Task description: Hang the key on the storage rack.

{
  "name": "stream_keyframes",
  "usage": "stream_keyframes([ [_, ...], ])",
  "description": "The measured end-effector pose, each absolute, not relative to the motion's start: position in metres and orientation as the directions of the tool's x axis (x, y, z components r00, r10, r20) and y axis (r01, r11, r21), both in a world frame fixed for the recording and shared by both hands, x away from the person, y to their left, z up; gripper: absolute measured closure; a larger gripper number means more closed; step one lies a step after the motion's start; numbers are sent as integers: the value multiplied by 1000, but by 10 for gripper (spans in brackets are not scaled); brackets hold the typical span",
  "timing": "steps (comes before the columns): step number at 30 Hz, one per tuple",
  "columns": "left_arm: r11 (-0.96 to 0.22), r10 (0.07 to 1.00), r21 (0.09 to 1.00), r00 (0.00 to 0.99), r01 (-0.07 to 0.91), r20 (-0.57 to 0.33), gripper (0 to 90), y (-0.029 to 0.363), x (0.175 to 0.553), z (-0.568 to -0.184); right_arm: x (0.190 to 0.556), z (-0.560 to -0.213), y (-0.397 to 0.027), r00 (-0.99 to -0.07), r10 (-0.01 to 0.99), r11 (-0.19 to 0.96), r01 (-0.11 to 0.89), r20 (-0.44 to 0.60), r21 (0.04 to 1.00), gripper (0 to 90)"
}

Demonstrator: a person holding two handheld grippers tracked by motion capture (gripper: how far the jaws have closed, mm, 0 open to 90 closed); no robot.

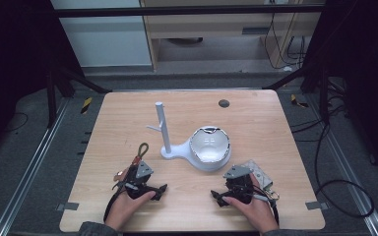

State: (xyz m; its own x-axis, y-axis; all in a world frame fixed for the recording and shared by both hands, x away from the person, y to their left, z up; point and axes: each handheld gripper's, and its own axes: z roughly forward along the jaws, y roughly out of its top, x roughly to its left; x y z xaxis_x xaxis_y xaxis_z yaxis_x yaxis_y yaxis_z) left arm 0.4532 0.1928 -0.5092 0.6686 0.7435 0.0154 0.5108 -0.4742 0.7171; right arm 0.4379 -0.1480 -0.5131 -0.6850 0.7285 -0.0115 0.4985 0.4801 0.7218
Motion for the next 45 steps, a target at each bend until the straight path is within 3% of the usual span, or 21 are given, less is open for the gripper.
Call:
stream_keyframes([
  [6,-480,734,720,679,501,16,57,197,453,-505,437,-513,-147,-674,738,472,506,-11,722,4],
  [12,-513,753,691,653,509,79,92,218,456,-479,437,-513,-148,-673,740,473,505,-13,722,5],
  [25,-458,841,603,539,654,54,134,277,503,-447,437,-513,-148,-673,740,472,506,-12,722,5],
  [32,-476,839,575,539,665,70,166,271,513,-444,437,-513,-148,-673,739,473,505,-13,722,5],
  [45,-505,824,493,566,708,32,364,251,534,-458,437,-513,-148,-673,740,472,506,-13,722,4],
])
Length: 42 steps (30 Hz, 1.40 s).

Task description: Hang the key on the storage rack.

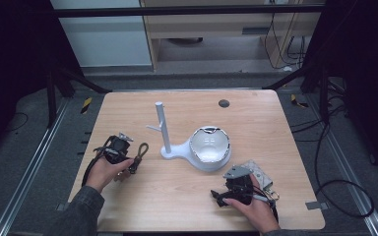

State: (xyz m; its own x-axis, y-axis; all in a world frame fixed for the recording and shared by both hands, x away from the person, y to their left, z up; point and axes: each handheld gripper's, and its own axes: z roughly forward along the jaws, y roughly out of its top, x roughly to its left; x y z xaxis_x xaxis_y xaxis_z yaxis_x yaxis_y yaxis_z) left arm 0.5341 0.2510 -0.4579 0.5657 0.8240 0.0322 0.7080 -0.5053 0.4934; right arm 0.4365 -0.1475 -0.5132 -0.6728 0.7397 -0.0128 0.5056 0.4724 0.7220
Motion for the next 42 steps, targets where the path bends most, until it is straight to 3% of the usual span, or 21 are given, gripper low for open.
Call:
stream_keyframes([
  [4,-517,823,461,567,721,35,448,244,537,-462,437,-513,-148,-674,739,473,505,-13,722,5],
  [11,-496,837,446,547,745,17,516,246,541,-465,437,-513,-148,-674,739,473,505,-13,722,5],
  [28,-514,828,433,560,741,24,563,244,542,-469,436,-513,-148,-673,740,471,509,-9,721,5],
  [37,-536,813,428,581,728,30,654,244,543,-469,436,-513,-148,-674,739,471,508,-8,721,5],
  [42,-537,811,444,584,717,38,660,247,540,-466,436,-513,-148,-674,739,471,508,-8,722,5],
])
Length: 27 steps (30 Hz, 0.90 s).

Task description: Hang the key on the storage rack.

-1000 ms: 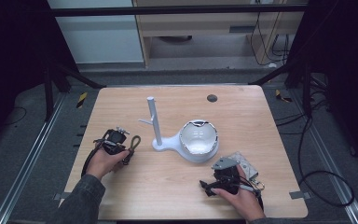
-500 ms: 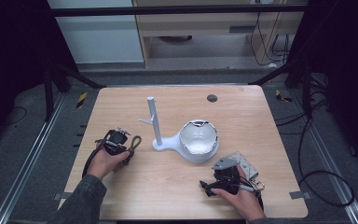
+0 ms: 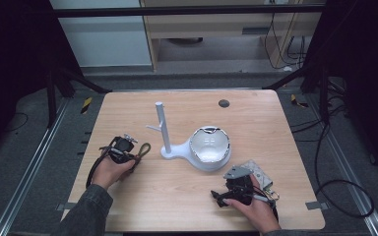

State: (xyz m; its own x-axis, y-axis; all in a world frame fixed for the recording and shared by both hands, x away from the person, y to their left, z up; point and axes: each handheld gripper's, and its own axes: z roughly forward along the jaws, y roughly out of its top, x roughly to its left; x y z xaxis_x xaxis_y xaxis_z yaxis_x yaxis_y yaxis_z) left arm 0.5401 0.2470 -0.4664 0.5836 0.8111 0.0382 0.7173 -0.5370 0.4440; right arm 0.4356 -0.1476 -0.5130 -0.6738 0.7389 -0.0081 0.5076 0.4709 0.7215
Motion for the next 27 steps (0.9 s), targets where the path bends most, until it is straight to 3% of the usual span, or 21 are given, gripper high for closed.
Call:
stream_keyframes([
  [9,-498,812,552,582,669,27,662,259,521,-448,436,-513,-148,-673,739,470,508,-7,721,5],
  [22,-425,794,750,607,507,39,663,265,469,-410,436,-513,-148,-674,739,471,508,-8,721,4],
  [27,-417,781,780,623,466,46,663,258,457,-403,436,-513,-148,-673,739,470,508,-7,721,4],
])
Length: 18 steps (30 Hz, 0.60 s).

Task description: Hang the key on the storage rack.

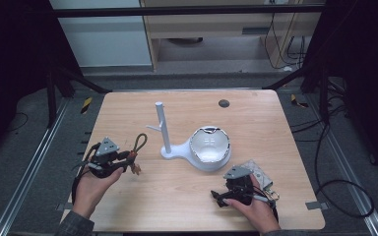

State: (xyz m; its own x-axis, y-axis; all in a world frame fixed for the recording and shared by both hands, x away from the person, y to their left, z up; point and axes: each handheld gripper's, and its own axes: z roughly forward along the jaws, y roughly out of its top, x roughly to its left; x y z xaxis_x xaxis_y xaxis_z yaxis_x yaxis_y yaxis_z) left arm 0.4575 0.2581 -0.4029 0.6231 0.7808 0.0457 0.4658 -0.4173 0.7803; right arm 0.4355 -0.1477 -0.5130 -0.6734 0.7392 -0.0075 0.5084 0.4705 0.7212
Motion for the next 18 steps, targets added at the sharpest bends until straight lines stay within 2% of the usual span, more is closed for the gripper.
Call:
stream_keyframes([
  [18,-403,736,836,675,372,55,663,229,435,-387,436,-513,-148,-674,739,471,508,-7,721,5],
])
